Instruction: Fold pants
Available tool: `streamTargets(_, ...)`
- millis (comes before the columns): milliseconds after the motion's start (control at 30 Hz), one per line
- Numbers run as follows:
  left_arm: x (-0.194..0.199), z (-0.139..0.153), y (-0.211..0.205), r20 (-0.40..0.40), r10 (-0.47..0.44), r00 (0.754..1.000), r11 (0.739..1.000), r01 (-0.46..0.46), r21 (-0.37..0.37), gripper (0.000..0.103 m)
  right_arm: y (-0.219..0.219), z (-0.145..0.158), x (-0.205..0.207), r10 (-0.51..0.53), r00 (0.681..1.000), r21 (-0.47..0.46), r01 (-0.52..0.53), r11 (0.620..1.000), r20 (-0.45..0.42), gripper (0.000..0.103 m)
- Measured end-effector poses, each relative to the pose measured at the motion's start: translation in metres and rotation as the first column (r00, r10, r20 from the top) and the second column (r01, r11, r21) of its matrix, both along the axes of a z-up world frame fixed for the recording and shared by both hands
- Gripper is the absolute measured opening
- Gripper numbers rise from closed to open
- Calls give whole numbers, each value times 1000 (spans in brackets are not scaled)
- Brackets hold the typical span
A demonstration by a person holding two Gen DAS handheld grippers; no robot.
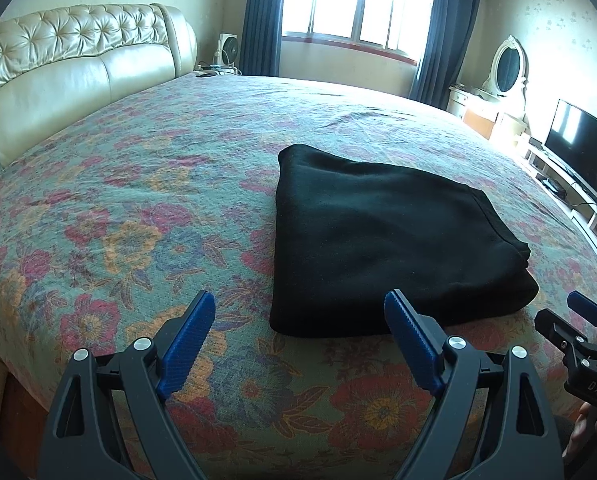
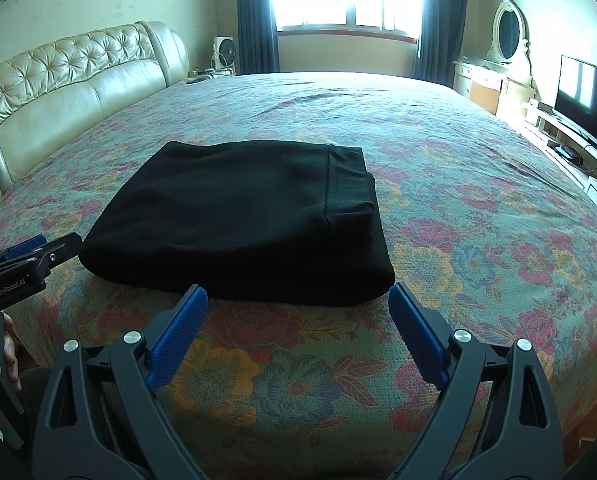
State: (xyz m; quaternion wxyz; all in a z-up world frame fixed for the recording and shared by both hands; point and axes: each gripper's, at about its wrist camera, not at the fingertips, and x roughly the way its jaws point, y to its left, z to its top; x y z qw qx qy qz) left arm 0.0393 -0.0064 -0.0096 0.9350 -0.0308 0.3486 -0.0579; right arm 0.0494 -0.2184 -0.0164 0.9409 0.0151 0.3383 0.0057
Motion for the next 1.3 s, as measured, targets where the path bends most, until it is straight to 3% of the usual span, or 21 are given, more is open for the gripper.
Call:
streamTargets(400, 3, -1, -6, -7, -27, 1000, 999, 27, 24, 85, -1, 0, 0, 2, 1000, 2, -2, 1000, 3, 92)
streamTargets(567, 1, -1, -8, 0, -53, 999, 999, 53, 0, 85, -1, 0, 0, 3, 1000, 3, -3, 1000, 1, 92)
streamTargets(700, 3, -4, -6, -15, -70, 997, 996, 69, -64, 85, -1, 0, 0, 3, 1000, 3, -3, 1000, 0, 92)
streamTargets(1033, 3, -3, -21, -11, -87, 996, 996, 87, 16, 85, 1, -1, -1, 0, 1000, 18, 0, 1000, -2, 92)
streamTargets(1233, 4, -5, -29, -18, -56, 998, 993, 58, 104, 85, 0, -1, -1, 0, 1000, 30, 0, 1000, -2, 92)
streamTargets(1300, 5, -7, -29, -28, -68, 997, 993, 70, 99, 85, 0, -1, -2, 0, 1000, 34, 0, 999, -3, 92)
